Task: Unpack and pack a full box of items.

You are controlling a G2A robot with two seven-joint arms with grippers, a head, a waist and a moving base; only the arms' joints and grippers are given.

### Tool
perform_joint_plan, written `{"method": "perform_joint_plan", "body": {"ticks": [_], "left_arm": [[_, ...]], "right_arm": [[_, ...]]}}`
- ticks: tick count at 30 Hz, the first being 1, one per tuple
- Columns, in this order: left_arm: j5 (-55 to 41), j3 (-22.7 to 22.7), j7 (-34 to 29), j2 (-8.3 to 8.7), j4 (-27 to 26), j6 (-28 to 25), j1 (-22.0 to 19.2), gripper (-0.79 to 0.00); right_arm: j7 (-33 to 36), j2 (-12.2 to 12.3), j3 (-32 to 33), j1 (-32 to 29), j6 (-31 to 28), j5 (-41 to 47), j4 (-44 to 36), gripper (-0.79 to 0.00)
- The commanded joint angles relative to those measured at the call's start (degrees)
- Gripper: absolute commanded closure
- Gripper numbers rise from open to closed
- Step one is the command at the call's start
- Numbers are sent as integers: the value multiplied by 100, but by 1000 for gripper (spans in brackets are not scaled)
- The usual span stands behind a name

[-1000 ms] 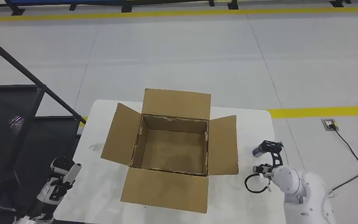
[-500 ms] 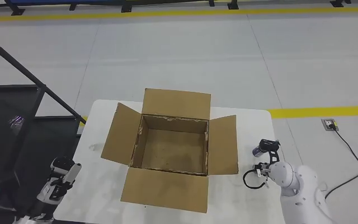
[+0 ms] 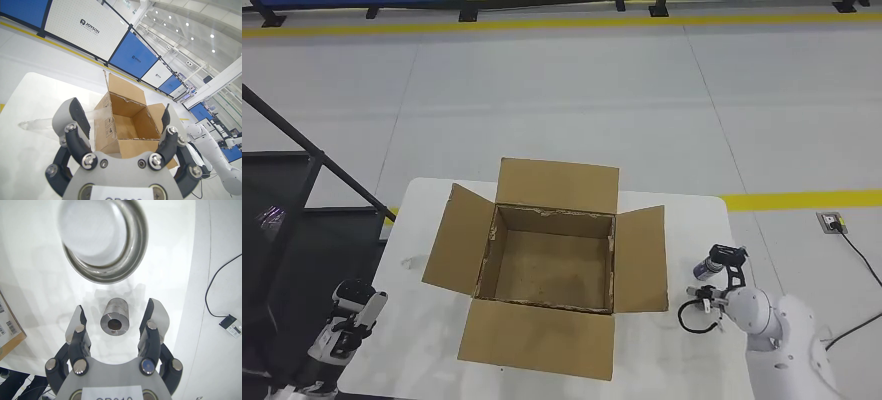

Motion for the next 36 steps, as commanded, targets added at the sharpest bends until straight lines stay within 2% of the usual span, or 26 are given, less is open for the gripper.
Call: {"method": "perform_joint_plan", "body": {"ticks": [1, 3, 5, 7, 19, 22, 26, 31, 36], "left_arm": [[0, 0, 0, 0, 0, 0, 0, -785], [0, 0, 0, 0, 0, 0, 0, -785], [0, 0, 0, 0, 0, 0, 0, -785], [0, 0, 0, 0, 0, 0, 0, -785], [0, 0, 0, 0, 0, 0, 0, -785], [0, 0, 0, 0, 0, 0, 0, -785], [0, 0, 0, 0, 0, 0, 0, -785], [0, 0, 0, 0, 0, 0, 0, -785], [0, 0, 0, 0, 0, 0, 0, -785]], "right_arm": [[-18, 12, 78, -220, 52, 43, -492, -696], [7, 24, 148, -478, 80, 70, -1004, -717], [16, 36, 202, -751, 51, 98, -1534, -785], [28, 49, 261, -1073, -62, 163, -2065, -785], [9, 50, 292, -1119, -9, 133, -2145, -785], [-532, 54, 107, -1166, 109, -408, -1986, -785], [-1842, 47, -256, -1489, 293, -1321, -1930, -785], [-2938, 22, -281, -1799, 223, -925, -1600, -785], [-3238, 58, -19, -1758, -537, -191, -1057, -785]]}}
